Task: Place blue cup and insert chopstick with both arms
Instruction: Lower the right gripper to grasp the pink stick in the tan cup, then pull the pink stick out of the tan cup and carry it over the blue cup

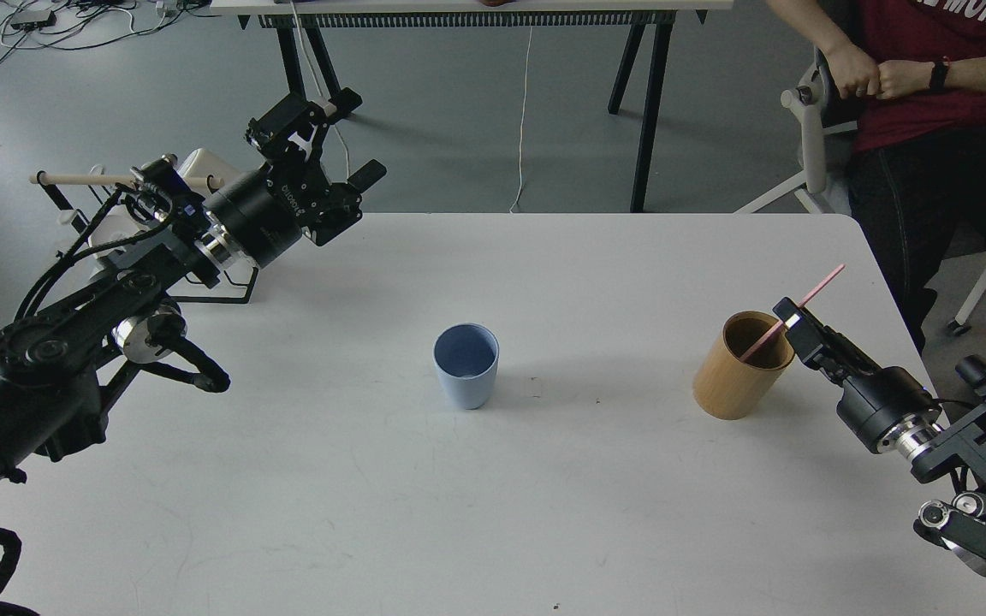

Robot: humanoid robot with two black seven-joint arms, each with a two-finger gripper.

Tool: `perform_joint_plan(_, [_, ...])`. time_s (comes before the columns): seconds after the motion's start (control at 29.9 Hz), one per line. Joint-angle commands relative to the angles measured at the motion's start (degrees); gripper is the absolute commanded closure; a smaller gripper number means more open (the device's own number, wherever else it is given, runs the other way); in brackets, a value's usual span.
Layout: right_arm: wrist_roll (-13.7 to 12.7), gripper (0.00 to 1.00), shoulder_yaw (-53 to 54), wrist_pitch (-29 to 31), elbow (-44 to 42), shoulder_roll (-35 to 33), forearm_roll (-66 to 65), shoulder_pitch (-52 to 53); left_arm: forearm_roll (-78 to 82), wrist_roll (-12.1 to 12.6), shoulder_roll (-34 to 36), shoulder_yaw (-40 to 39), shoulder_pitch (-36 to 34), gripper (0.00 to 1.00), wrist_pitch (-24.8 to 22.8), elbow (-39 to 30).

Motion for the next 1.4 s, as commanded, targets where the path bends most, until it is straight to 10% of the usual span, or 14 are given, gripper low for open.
perform_joint_plan(0.0, [0.0, 0.81, 0.0, 0.0, -0.9, 0.4, 0.0, 0.1, -0.1, 0.0, 0.0, 0.0, 0.1, 0.02, 0.0, 0.0])
perform_joint_plan(0.8, [0.0, 0.92, 0.0, 0.0, -0.2, -0.3, 0.1, 1.9, -0.1, 0.0, -0.5, 0.0, 0.7, 0.02, 0.0, 0.2])
perform_joint_plan(1.37, [0.0, 0.95, 2.2, 0.0, 10.2, -13.9, 0.4, 2.1, -0.2, 0.0, -1.2, -0.1, 0.9, 0.01, 0.0, 0.4])
